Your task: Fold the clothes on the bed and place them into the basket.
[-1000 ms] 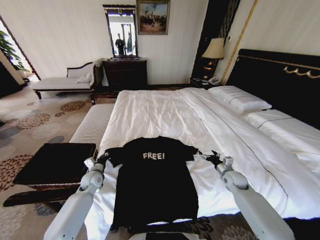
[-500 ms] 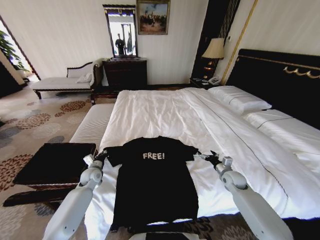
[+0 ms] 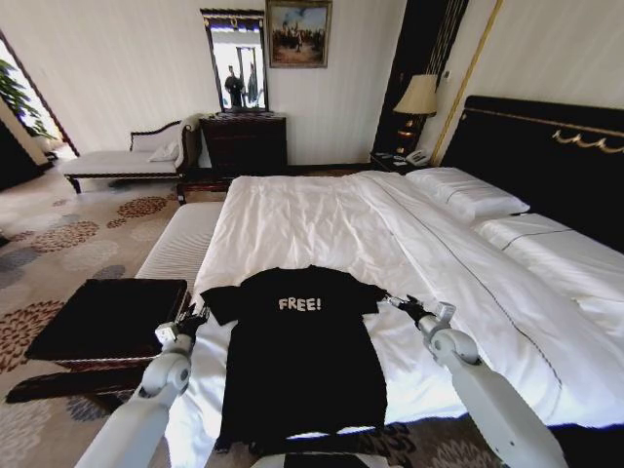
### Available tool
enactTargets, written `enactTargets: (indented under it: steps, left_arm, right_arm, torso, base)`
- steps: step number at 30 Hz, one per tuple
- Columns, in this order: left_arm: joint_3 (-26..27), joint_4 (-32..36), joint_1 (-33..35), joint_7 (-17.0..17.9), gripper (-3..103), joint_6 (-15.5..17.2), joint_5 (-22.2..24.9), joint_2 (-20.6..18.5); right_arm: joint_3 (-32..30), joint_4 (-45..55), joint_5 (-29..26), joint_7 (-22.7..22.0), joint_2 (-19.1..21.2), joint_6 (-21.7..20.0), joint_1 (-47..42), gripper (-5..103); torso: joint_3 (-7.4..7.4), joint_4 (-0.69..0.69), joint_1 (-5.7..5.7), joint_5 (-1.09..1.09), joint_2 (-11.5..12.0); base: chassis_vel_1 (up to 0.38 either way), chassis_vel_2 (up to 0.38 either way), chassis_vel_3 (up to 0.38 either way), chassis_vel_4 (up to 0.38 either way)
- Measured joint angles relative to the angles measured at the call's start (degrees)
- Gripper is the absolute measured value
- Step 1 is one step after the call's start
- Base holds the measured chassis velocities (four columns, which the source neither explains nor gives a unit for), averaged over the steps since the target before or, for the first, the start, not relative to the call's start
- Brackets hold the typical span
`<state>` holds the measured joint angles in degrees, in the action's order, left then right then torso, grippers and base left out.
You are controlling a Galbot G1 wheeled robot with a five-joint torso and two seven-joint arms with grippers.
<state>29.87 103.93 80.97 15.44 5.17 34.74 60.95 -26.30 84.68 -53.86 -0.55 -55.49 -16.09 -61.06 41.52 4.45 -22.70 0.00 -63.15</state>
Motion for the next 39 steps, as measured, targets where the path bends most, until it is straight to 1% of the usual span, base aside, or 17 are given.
enactTargets:
  steps: [4, 5, 6, 7, 8, 9, 11, 17, 22, 26, 28, 31, 34, 35, 37, 38, 39]
  left_arm:
    - [1.62, 5.49, 5.42, -1.12, 83, -1.37, -1.44, 2.23]
    - [1.62, 5.49, 5.42, -1.12, 83, -1.37, -1.44, 2.23]
    - [1.74, 6.81, 6.62, -1.34, 88, -1.63, -1.78, 2.82]
    - [1.76, 8.33, 7.90, -1.61, 88, -1.90, -2.39, 3.48]
    - [1.76, 9.49, 8.88, -1.73, 93, -2.12, -2.90, 3.98]
    - [1.76, 9.49, 8.88, -1.73, 93, -2.12, -2.90, 3.98]
    - [1.52, 11.82, 10.99, -1.81, 99, -2.32, -3.81, 5.49]
    - [1.23, 12.96, 13.74, -2.23, 100, -3.37, -6.66, 7.37]
    - [1.42, 14.77, 16.26, -2.33, 100, -3.69, -7.38, 8.38]
    - [1.48, 15.68, 17.24, -2.29, 100, -3.70, -7.54, 8.81]
    - [1.55, 15.78, 17.32, -2.15, 100, -3.70, -7.59, 8.94]
    - [1.55, 15.79, 17.14, -2.01, 100, -3.70, -7.59, 8.99]
    - [1.29, 15.94, 16.75, -1.69, 100, -3.55, -7.60, 9.06]
    - [1.29, 15.94, 16.75, -1.69, 100, -3.55, -7.60, 9.06]
    - [1.14, 16.15, 16.63, -1.34, 100, -3.30, -7.60, 9.21]
    - [1.14, 16.22, 16.65, -1.28, 100, -3.25, -7.59, 9.25]
    - [1.14, 16.28, 16.70, -1.24, 100, -3.23, -7.60, 9.28]
  right_arm:
    - [-0.48, -3.35, -5.44, -0.69, -0.57, -1.79, 2.32, 100]
    - [-0.48, -3.35, -5.44, -0.69, -0.57, -1.79, 2.32, 100]
    - [-0.51, -4.08, -6.29, -0.69, -0.68, -2.11, 2.69, 100]
    - [-0.51, -5.16, -7.45, -0.56, -0.94, -2.50, 3.23, 100]
    - [-0.57, -5.92, -8.64, -0.43, -1.29, -2.85, 3.69, 100]
    - [-0.57, -5.92, -8.64, -0.43, -1.29, -2.85, 3.69, 100]
    - [-1.05, -7.49, -12.23, -0.04, -2.50, -3.90, 5.03, 100]
    - [-1.17, -11.38, -17.78, 1.47, -5.08, -5.52, 8.11, 100]
    - [-0.77, -15.91, -18.39, 2.70, -6.95, -5.87, 10.99, 100]
    - [-0.83, -16.41, -18.63, 2.96, -8.09, -5.94, 11.28, 101]
    - [-1.47, -16.39, -18.58, 2.99, -9.45, -5.94, 10.88, 92]
    - [-1.93, -16.27, -18.63, 2.99, -9.98, -5.94, 10.66, 87]
    - [-2.42, -16.24, -18.81, 3.18, -10.03, -5.92, 10.44, 70]
    - [-2.42, -16.24, -18.81, 3.18, -10.03, -5.92, 10.44, 70]
    - [-2.84, -16.31, -19.01, 3.45, -9.73, -5.88, 10.34, 59]
    - [-2.94, -16.34, -19.09, 3.53, -9.66, -5.86, 10.31, 59]
    - [-3.02, -16.38, -19.14, 3.59, -9.61, -5.83, 10.28, 54]
  torso:
    - [0.00, 0.01, 0.00, 0.00, 0.00]
    - [0.00, 0.01, 0.00, 0.00, 0.00]
    - [0.00, 0.01, 0.00, 0.00, 0.00]
    - [0.00, 0.01, 0.00, 0.00, 0.00]
    - [0.00, 0.02, 0.00, 0.01, 0.00]
    - [0.00, 0.02, 0.00, 0.01, 0.00]
    - [0.00, 0.01, 0.00, 0.01, 0.00]
    - [0.00, 0.01, 0.00, 0.00, 0.00]
    - [0.00, 0.01, 0.00, 0.00, 0.00]
    - [0.00, 0.01, 0.00, 0.00, 0.00]
    - [0.00, 0.01, 0.00, 0.00, 0.00]
    - [0.00, 0.01, 0.00, 0.00, 0.00]
    - [0.00, 0.01, 0.00, 0.00, 0.00]
    - [0.00, 0.01, 0.00, 0.00, 0.00]
    - [0.00, 0.01, 0.00, 0.00, 0.00]
    - [0.00, 0.02, 0.00, 0.00, 0.00]
    - [0.00, 0.02, 0.00, 0.00, 0.00]
  base:
    - [0.000, 0.000, 0.000, 0.000]
    - [0.000, 0.000, 0.000, 0.000]
    - [0.000, 0.000, 0.000, 0.000]
    - [0.000, 0.000, 0.000, 0.000]
    - [0.000, 0.000, 0.000, 0.000]
    - [0.000, 0.000, 0.000, 0.000]
    - [0.000, 0.000, 0.000, 0.000]
    - [0.000, 0.000, 0.000, 0.000]
    - [0.000, 0.000, 0.000, 0.000]
    - [0.000, 0.000, 0.000, 0.000]
    - [0.000, 0.000, 0.000, 0.000]
    - [0.000, 0.000, 0.000, 0.000]
    - [0.000, 0.000, 0.000, 0.000]
    - [0.000, 0.000, 0.000, 0.000]
    - [0.000, 0.000, 0.000, 0.000]
    - [0.000, 0.000, 0.000, 0.000]
    - [0.000, 0.000, 0.000, 0.000]
